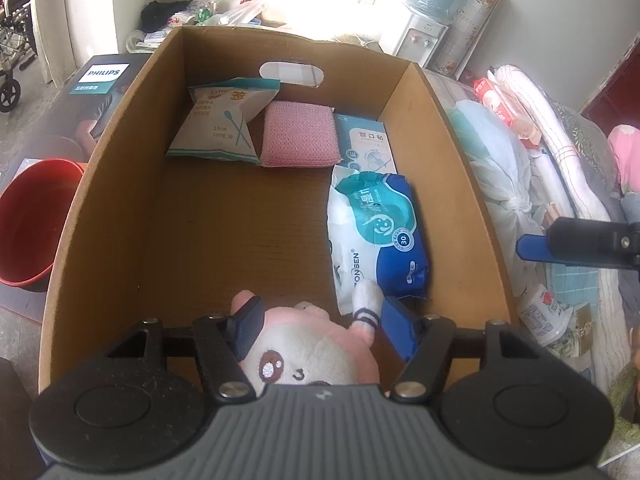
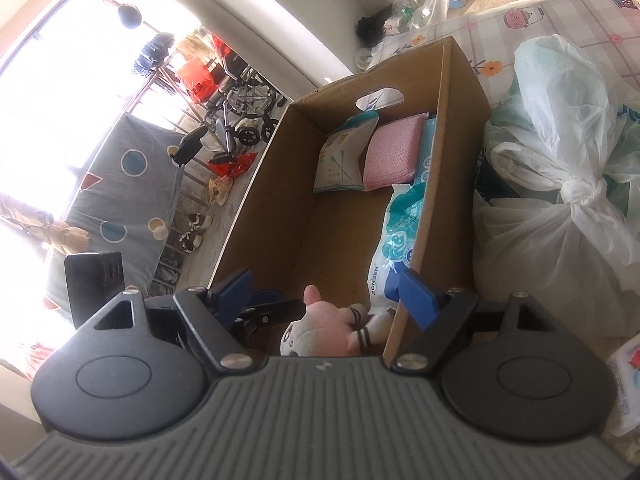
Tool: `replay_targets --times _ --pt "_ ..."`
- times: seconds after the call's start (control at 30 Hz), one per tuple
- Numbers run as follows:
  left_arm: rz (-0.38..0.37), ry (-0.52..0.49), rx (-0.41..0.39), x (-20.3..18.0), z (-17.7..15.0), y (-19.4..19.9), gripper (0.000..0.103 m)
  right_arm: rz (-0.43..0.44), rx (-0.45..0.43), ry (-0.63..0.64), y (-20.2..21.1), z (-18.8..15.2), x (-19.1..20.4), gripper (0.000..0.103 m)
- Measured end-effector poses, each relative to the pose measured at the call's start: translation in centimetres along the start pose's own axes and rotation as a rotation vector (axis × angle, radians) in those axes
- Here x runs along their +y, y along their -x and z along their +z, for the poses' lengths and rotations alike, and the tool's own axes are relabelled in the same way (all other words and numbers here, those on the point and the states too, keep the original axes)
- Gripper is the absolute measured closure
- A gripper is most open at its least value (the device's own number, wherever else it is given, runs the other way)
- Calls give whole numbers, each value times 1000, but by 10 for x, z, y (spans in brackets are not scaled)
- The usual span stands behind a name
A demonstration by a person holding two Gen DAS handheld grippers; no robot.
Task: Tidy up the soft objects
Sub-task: 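Lower the plush into the box and open the right tool while the left tool presses it down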
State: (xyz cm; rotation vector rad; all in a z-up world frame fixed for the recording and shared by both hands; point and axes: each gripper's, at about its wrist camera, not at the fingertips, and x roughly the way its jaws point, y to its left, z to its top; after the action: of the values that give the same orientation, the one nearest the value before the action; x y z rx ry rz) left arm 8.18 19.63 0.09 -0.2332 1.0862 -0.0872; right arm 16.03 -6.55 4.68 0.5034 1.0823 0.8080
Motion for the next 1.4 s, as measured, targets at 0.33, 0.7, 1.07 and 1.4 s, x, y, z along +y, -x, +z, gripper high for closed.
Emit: replay_targets --times 0.33,0.7,1.07,1.4 --pt "55 -39 136 -2 -3 -26 16 14 -6 0 -2 -2 -1 22" --pt "42 -82 181 -17 -6 -49 22 25 -9 -41 -1 -3 -14 21" --pt "29 27 76 4 -10 -10 29 34 -17 -56 4 -3 -21 21" --pt "-40 246 -79 37 32 12 28 50 -25 -61 2 -3 -22 21"
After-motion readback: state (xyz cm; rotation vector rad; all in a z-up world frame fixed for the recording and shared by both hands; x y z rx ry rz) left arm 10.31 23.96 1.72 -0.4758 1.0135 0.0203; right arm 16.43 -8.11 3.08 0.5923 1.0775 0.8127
